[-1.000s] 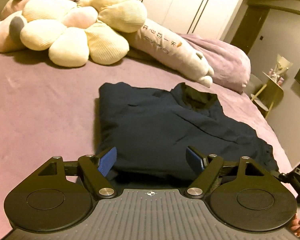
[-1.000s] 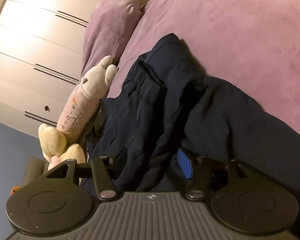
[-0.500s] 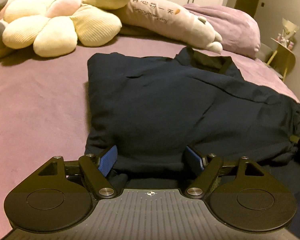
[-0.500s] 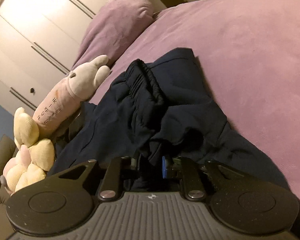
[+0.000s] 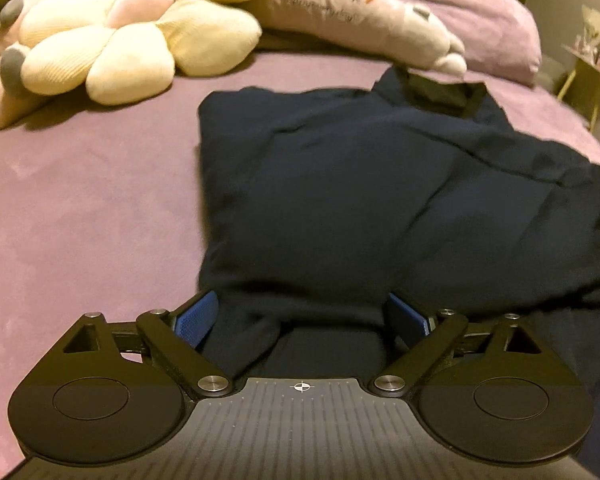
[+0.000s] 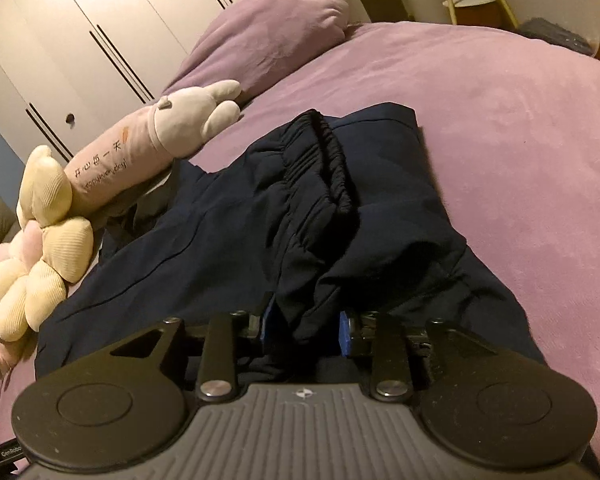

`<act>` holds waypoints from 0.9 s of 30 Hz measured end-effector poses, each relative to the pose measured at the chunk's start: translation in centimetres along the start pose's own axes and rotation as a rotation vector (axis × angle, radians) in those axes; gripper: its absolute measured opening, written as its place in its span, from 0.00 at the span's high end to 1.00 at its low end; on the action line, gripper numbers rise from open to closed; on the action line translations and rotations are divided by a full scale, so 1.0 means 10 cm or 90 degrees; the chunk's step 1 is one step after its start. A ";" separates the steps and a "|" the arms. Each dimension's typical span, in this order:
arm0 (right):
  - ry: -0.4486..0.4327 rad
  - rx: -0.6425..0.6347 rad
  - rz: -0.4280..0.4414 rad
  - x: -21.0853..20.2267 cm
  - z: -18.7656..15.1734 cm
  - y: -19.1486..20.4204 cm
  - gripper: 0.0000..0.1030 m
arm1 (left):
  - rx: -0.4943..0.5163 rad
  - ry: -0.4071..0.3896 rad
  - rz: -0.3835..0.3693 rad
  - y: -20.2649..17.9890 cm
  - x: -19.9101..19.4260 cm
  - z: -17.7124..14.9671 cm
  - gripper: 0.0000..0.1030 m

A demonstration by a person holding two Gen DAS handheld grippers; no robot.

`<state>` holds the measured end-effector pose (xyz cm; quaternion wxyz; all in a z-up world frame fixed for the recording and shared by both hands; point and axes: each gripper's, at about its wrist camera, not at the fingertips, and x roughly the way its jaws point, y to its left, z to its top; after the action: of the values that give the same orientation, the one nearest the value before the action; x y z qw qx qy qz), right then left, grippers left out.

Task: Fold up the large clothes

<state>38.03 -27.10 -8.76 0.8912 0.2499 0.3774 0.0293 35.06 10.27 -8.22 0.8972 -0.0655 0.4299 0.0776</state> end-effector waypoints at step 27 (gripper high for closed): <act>0.157 -0.103 -0.072 -2.71 -1.39 -1.09 0.50 | -0.158 0.120 -0.126 1.34 -1.82 -2.14 0.15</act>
<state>7.63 -37.27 -4.19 0.8556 0.1497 0.4939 0.0397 4.93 17.93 -7.95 0.8411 -0.2242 0.4910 0.0350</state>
